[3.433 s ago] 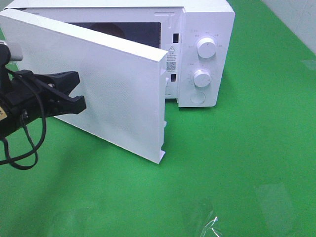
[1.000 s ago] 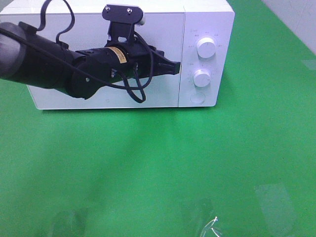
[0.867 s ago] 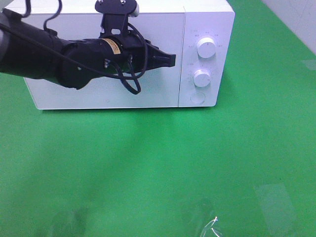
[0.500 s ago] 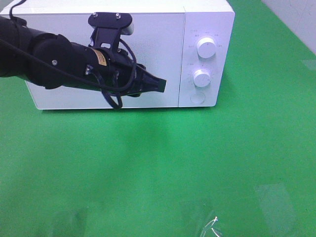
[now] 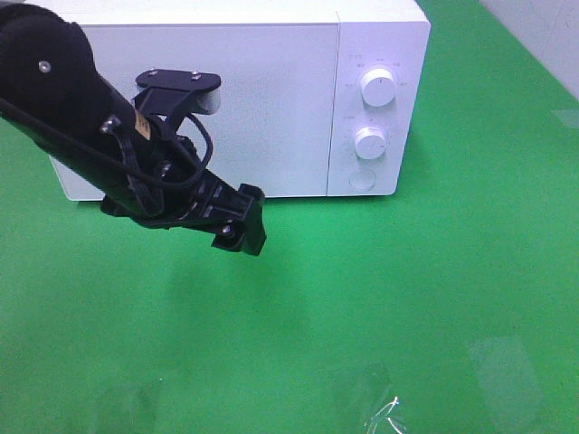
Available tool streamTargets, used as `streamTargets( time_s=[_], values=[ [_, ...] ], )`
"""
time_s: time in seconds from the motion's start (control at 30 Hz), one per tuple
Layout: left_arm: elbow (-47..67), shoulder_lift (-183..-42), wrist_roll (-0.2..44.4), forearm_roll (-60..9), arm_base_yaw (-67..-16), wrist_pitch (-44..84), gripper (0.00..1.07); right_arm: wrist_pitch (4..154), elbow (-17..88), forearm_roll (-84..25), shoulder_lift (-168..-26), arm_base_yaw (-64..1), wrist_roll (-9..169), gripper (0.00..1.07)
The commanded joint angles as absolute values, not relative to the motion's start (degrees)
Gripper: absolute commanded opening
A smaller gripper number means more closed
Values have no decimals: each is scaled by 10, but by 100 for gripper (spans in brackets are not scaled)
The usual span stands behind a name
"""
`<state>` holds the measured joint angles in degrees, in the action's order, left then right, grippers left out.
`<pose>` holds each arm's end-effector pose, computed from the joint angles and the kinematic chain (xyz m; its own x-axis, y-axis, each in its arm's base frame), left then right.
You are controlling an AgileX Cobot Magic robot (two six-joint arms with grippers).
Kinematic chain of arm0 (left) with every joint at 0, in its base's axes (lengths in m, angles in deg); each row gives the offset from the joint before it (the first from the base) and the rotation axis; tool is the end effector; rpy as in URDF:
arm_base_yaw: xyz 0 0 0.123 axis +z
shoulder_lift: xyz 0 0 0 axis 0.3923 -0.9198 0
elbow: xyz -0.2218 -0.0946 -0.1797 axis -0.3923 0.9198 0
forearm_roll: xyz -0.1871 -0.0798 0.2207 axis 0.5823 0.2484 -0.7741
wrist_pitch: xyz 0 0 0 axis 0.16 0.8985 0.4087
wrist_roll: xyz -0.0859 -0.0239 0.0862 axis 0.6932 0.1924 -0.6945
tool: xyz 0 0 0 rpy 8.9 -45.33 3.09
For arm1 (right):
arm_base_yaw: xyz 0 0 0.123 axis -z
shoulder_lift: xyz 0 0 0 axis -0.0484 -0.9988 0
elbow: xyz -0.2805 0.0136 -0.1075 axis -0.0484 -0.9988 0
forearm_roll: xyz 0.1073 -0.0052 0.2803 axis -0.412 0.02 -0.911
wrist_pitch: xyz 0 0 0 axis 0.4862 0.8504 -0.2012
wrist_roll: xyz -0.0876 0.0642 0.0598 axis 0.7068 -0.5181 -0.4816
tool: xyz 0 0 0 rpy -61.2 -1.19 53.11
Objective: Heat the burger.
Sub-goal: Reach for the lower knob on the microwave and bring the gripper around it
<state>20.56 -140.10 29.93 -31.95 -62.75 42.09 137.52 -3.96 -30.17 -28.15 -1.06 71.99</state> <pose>0.2920 -0.2548 0.1628 -0.8090 0.4256 -0.4055 0.5186 0.8415 -0.1513 0.0567 0.0000 0.2948 -0.3702 0.0797 -0.9255 0.0425 0.9967 0.0688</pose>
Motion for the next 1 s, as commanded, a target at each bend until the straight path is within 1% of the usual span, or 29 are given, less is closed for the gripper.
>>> streamTargets(
  time_s=[0.03,0.07,0.1,0.13,0.17,0.2,0.23,0.27,0.3,0.33,0.37,0.4,0.43,0.5,0.53,0.57,0.6,0.63,0.67,0.7,0.73,0.77,0.8,0.83,0.87,0.9,0.93,1.0],
  values=[
    [207,-1380,302,-317,-631,504,99,1370,-40,-303,-265,-7,715,70],
    [207,-1370,302,-318,-629,544,99,1370,-40,-303,-265,-7,715,70],
    [207,-1370,302,-318,-629,544,99,1370,-40,-303,-265,-7,715,70],
    [207,-1358,302,-318,-621,582,99,1370,-40,-303,-265,-7,715,70],
    [207,-1358,302,-318,-621,582,99,1370,-40,-303,-265,-7,715,70],
    [207,-1348,302,-318,-608,609,99,1370,-40,-303,-265,-7,715,70],
    [207,-1348,302,-318,-608,609,99,1370,-40,-303,-265,-7,715,70],
    [207,-1335,298,-321,-590,628,99,1370,-40,-303,-265,-7,715,70],
    [207,-1335,298,-321,-590,628,99,1370,-40,-303,-265,-7,715,70],
    [207,-1319,294,-328,-562,644,99,1370,-40,-303,-265,-7,715,70],
    [207,-1319,294,-328,-562,644,99,1370,-40,-303,-265,-7,715,70],
    [207,-1301,286,-332,-528,662,99,1370,-40,-303,-265,-7,715,70],
    [207,-1301,286,-332,-528,662,99,1370,-40,-303,-265,-7,715,70],
    [207,-1272,259,-331,-448,701,99,1370,-40,-303,-265,-7,715,70],
    [207,-1272,259,-331,-448,701,99,1370,-40,-303,-265,-7,715,70],
    [207,-1265,256,-331,-429,710,99,1370,-40,-303,-265,-7,715,70],
    [207,-1265,256,-331,-429,710,99,1370,-40,-303,-265,-7,715,70],
    [207,-1247,247,-332,-385,726,99,1370,-40,-303,-265,-7,715,70],
    [207,-1247,247,-332,-385,726,99,1370,-40,-303,-265,-7,715,70],
    [207,-1221,242,-332,-325,739,99,1370,-40,-303,-265,-7,715,70],
    [207,-1221,242,-332,-325,739,99,1370,-40,-303,-265,-7,715,70],
    [207,-1210,245,-330,-308,742,99,1370,-40,-303,-265,-7,715,70],
    [207,-1210,245,-330,-308,742,99,1370,-40,-303,-265,-7,715,70],
    [207,-1190,249,-330,-284,746,98,1370,-40,-303,-265,-7,715,70],
    [207,-1190,249,-330,-284,746,98,1370,-40,-303,-265,-7,715,70],
    [211,-1165,249,-329,-260,747,98,1370,-40,-303,-265,-7,715,70],
    [211,-1165,249,-329,-260,747,98,1370,-40,-303,-265,-7,715,70],
    [240,-1111,249,-332,-233,739,98,1370,-40,-303,-265,-7,715,70]
  ],
)
